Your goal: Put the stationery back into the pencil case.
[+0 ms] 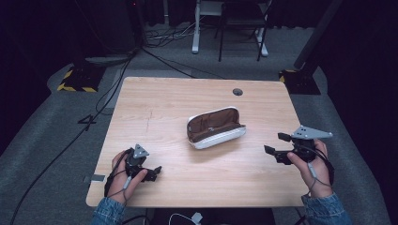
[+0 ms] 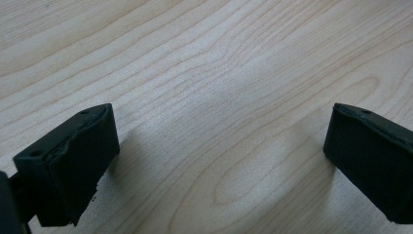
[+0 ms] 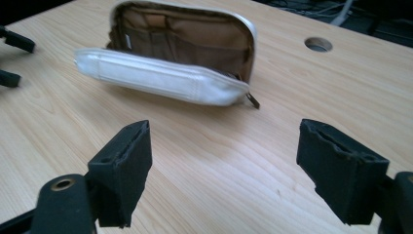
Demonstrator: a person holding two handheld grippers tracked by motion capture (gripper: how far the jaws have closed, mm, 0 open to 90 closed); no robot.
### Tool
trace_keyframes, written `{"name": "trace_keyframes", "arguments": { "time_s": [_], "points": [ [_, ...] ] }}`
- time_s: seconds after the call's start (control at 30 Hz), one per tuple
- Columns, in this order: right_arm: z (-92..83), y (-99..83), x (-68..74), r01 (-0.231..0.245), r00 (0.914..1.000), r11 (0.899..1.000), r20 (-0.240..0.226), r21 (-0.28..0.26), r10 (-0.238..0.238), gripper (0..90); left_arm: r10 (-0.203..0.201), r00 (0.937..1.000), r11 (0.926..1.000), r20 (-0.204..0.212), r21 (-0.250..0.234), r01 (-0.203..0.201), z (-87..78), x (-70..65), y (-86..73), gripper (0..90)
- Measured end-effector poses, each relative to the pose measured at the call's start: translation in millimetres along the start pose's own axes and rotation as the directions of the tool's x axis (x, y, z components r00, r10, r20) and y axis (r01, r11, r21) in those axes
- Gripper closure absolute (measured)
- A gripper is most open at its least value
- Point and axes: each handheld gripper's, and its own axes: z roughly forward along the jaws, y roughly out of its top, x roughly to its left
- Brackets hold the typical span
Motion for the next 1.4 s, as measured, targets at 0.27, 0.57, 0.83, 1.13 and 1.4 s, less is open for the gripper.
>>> {"name": "trace_keyframes", "arguments": {
  "time_s": [0.27,0.57,0.83,1.13,1.4],
  "points": [
    [-4.6,-28.5,-11.3,-0.052,0.998,0.997,0.04,0.057,0.05,21.4,0.011,0.9999,0.9999,-0.004,0.003,-0.011,-0.1,0.9,0.5,0.1],
    [-3.6,-55.5,-25.5,-0.087,0.993,0.992,0.089,0.092,0.078,18.2,0.011,0.9999,0.9999,-0.004,0.003,-0.011,0.0,0.9,0.6,0.1],
    [2.9,-79.6,-35.2,-0.104,0.9885,0.989,0.121,0.107,0.091,17.0,0.011,0.9999,0.9999,-0.004,0.003,-0.011,0.0,0.9,0.6,0.1],
    [15.3,-99.0,-35.3,-0.091,0.989,0.989,0.127,0.119,0.076,16.9,0.01,0.9999,0.9999,-0.002,0.003,-0.01,0.0,0.8,0.5,0.1],
    [29.0,-112.2,-34.7,-0.073,0.991,0.987,0.121,0.142,0.056,16.7,0.01,0.9999,0.9999,-0.001,0.002,-0.01,0.2,0.9,0.6,0.1]
  ]
}}
